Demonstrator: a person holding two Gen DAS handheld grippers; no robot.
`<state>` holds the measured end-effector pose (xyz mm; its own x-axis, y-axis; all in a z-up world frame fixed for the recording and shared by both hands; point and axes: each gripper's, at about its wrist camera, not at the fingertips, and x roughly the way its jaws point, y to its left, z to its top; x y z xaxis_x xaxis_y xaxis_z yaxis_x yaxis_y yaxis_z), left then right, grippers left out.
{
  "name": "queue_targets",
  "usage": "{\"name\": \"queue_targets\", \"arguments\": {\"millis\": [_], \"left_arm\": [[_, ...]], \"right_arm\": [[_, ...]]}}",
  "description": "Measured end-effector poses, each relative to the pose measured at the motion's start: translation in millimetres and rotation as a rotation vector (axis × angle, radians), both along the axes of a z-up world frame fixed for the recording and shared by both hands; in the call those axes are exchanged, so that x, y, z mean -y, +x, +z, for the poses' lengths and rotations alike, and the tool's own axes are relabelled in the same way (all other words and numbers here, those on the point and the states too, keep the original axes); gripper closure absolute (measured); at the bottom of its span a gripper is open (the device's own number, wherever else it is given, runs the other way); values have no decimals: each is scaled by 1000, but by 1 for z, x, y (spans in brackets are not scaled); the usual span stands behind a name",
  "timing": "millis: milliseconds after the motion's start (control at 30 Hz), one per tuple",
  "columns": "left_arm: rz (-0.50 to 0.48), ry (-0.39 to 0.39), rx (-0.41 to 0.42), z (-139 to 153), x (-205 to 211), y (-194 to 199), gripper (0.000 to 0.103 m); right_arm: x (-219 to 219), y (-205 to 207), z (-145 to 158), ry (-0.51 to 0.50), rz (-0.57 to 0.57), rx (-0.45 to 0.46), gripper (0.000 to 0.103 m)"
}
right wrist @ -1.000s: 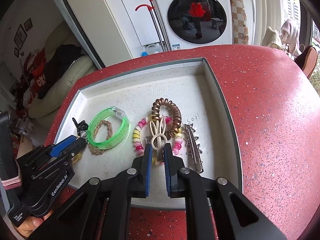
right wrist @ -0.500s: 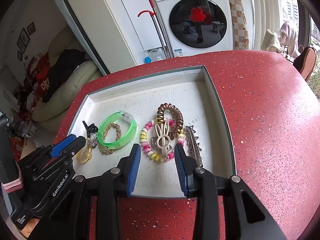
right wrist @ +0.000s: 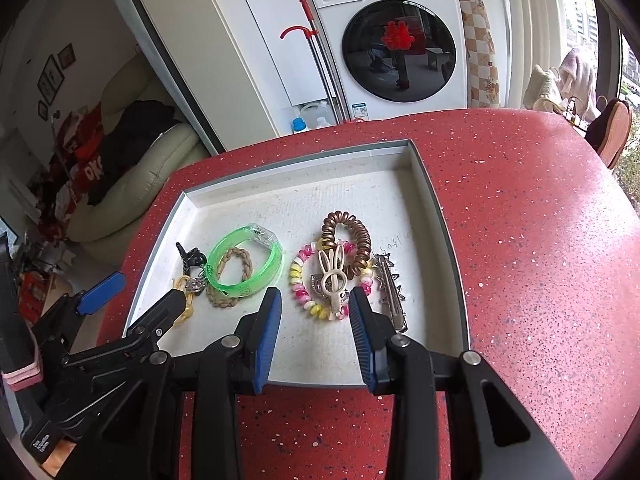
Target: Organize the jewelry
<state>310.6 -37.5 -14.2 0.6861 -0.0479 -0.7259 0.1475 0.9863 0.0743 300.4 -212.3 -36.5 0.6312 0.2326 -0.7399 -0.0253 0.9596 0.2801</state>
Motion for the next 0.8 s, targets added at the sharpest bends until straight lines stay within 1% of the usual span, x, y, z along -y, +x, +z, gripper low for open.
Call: {"name": "queue_targets", "arguments": {"millis": [33,67,200,267,300,333,367,567,800], "left_arm": [[7,-1,7,0,-1,-2,0],[9,-1,10,0,-2,-2,0],[11,-6,9,0,-4,-5,0],[13,-8,15,2,-4,-9,0],[14,-9,18,3,-5,-11,0],[18,-8,21,5,-5,-14,0],[20,-8,25,6,-6,-16,0],[45,-18,58,15,-13,-36,0],[91,-33,87,19,-24,-62,0]], "right_arm": [[0,-1,1,1,-3,2,58],[0,-2,1,-1,-4,5,56],[-5,-8,6,-49,5,24,54],[-9,-14,10,-84,6,49,46],[-10,-18,13,-100,2,69,34],[-11,-22,15,-109,-3,92,19],[-12,-27,18,-111,-6,117,14],[-8,-47,26,-113,-52,188,11],[-12,-69,25,-156,-64,212,11]]}}
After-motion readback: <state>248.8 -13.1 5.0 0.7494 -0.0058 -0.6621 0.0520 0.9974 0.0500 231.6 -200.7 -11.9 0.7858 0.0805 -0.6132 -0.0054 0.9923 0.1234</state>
